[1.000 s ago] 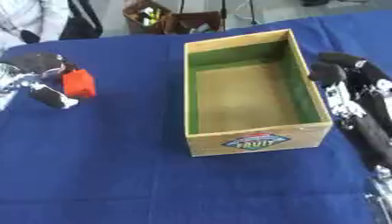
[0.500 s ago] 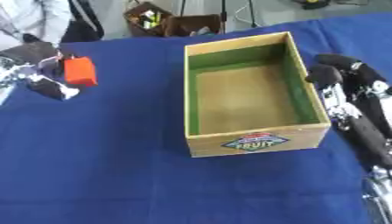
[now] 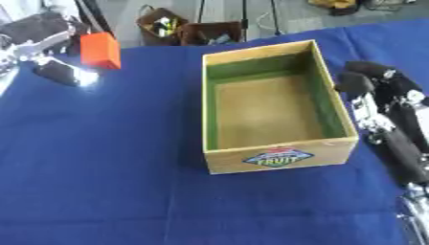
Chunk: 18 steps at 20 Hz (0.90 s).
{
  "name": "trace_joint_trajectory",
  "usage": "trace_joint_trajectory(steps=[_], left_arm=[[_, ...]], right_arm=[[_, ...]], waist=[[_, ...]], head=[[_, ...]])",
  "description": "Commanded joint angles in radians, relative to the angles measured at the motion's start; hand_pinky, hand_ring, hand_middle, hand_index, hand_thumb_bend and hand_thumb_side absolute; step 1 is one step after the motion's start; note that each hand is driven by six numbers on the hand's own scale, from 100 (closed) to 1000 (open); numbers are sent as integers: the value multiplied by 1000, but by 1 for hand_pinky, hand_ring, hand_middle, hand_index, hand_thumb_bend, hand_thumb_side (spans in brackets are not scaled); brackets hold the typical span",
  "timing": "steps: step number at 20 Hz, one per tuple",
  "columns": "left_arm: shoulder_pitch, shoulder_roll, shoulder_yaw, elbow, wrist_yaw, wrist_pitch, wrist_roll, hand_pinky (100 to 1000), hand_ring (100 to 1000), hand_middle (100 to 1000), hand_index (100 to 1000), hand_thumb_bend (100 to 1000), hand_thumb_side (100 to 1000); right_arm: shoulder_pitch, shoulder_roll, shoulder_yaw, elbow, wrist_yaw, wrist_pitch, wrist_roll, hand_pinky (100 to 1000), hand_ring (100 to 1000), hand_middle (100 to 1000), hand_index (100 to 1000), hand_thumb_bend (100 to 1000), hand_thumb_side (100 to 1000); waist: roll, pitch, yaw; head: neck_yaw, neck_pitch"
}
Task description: Pick up objects on the table and place them in the box.
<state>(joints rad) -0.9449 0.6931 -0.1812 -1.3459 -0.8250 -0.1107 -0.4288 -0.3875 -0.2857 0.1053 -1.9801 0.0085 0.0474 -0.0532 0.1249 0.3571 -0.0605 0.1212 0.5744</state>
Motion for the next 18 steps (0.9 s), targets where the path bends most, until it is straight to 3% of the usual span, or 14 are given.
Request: trace_joint_trajectory(steps=[1, 8, 18], left_arm=[[-39, 8, -7, -66, 18, -4, -15, 333, 414, 309, 526, 100, 371], [-126, -69, -45, -122, 20, -23, -66, 334, 413, 304, 520, 100, 367], [-240, -232, -88, -81, 0, -53, -102, 329, 411, 297, 512, 100, 373]], right_arm=[[-10, -2, 0, -20, -3, -1, -1, 992, 832, 577, 795, 100, 577], [-16, 1, 5, -20, -7, -4, 2, 992, 832, 578, 796, 100, 574], [-24, 7, 11, -20, -12, -9, 6, 991, 833, 579, 796, 100, 566]], waist=[[-2, -31, 2], [2, -39, -6], [12, -44, -24]], head=[[-2, 6], [0, 10], [12, 16]])
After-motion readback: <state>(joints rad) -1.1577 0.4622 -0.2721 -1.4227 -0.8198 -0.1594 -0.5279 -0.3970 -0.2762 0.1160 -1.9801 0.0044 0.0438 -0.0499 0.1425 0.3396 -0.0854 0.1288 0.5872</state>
